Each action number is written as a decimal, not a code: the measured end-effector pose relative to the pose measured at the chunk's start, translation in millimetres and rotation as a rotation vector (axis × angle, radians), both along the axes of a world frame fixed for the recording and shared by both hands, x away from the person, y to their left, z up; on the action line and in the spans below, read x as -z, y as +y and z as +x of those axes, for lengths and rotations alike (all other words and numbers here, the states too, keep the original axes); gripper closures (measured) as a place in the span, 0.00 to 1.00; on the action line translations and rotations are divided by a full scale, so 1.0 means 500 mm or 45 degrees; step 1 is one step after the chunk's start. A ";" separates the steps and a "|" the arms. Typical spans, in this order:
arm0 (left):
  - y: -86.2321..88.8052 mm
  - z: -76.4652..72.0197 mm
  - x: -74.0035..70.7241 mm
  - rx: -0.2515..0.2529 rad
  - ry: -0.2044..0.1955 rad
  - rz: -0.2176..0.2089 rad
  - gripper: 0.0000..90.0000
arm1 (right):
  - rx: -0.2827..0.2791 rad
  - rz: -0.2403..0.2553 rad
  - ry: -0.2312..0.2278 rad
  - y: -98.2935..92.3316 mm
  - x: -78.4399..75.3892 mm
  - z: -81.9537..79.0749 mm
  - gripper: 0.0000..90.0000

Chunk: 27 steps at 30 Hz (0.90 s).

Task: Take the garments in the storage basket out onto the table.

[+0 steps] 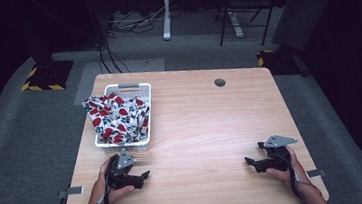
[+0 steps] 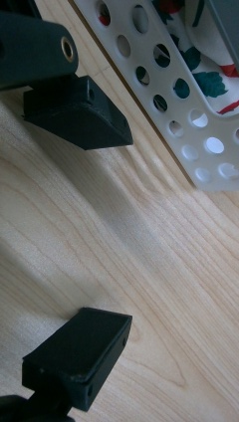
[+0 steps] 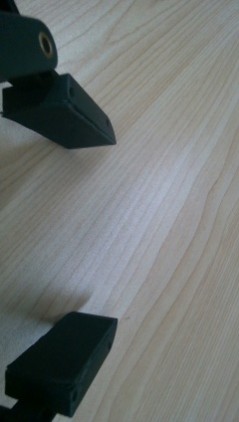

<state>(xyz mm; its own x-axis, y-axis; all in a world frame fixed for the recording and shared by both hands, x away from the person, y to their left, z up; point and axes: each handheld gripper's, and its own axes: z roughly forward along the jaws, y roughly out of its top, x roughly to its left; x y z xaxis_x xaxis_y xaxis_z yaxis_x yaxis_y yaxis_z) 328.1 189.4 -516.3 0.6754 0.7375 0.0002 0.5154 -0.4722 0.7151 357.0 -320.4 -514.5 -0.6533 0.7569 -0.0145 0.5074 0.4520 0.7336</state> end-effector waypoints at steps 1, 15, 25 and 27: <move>-0.001 0.000 0.000 -0.004 0.000 0.001 0.18 | 0.000 0.000 0.000 0.000 0.000 0.000 0.17; -0.016 -0.005 -0.015 -0.021 0.025 0.037 0.21 | -0.012 -0.002 0.002 -0.001 0.000 0.001 0.16; -0.024 -0.012 -0.047 -0.007 -0.020 0.018 0.21 | -0.020 0.000 0.002 -0.002 0.000 0.002 0.16; -0.025 -0.012 -0.053 -0.004 -0.025 0.011 0.21 | -0.021 0.000 0.002 -0.002 0.000 0.002 0.16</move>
